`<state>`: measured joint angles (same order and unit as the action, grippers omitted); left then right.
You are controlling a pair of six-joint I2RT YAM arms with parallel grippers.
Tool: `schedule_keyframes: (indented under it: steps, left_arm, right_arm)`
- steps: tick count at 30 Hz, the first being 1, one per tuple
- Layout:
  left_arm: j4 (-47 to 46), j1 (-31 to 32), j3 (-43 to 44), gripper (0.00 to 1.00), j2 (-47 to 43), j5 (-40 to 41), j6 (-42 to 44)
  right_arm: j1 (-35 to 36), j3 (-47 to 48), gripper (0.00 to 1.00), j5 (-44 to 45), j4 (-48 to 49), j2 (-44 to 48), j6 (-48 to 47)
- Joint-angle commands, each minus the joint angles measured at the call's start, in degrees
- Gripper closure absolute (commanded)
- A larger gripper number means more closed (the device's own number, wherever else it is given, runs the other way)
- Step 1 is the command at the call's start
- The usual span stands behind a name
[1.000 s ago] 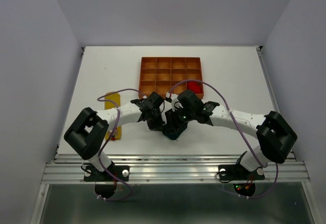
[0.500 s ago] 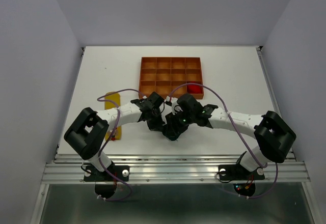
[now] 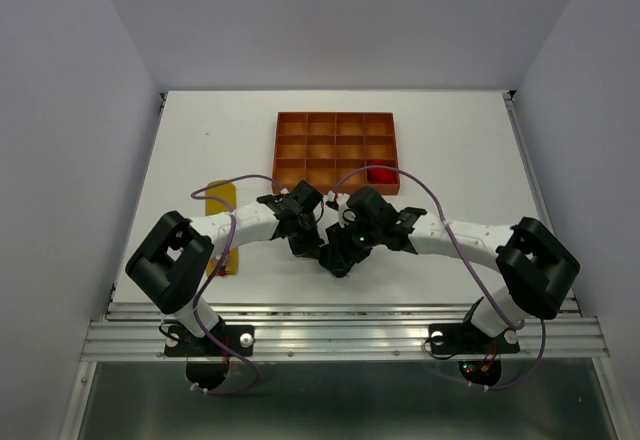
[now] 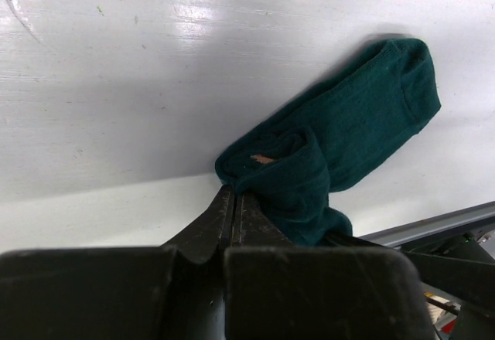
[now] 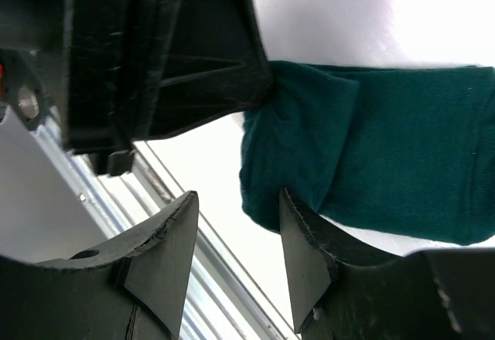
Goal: Roll the socks
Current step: Roll the sock at the center of the board.
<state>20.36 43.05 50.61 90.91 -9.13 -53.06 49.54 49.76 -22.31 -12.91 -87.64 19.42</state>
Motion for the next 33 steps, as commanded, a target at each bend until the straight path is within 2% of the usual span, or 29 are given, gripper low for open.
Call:
schedule_keyframes:
  steps: [1,11,13,14,15,19,29,33]
  left_arm:
    - [2.8,0.3,0.5,1.00,0.0,1.4,0.1]
    - [4.2,0.3,1.5,1.00,-1.3,1.5,0.2]
    - [5.0,0.3,2.0,0.92,-1.9,2.2,0.1]
    - [5.2,0.3,2.1,0.84,-2.4,2.3,0.1]
    - [5.3,0.3,2.2,0.80,-2.8,2.3,0.1]
    - [6.2,-0.2,2.6,0.71,-4.3,2.6,0.2]
    - [6.9,-6.5,-1.6,0.70,-10.2,2.4,0.9]
    - [7.2,-7.8,-2.4,0.70,-12.2,2.5,1.6]
  right_arm:
    - [1.1,-0.5,0.48,5.8,-0.6,-1.2,-1.6]
    - [4.9,1.4,0.47,18.0,-5.1,-4.3,-3.9]
    - [6.1,1.8,0.46,20.5,-5.4,-4.8,-4.6]
    - [6.6,2.1,0.46,21.6,-6.0,-5.2,-4.7]
    - [7.7,2.4,0.46,24.0,-6.3,-5.8,-5.2]
    - [9.9,3.2,0.46,28.5,-7.1,-7.7,-5.4]
    - [12.5,2.9,0.50,36.3,-7.7,-10.8,-4.4]
    - [13.0,3.3,0.56,36.7,-7.7,-11.6,-4.0]
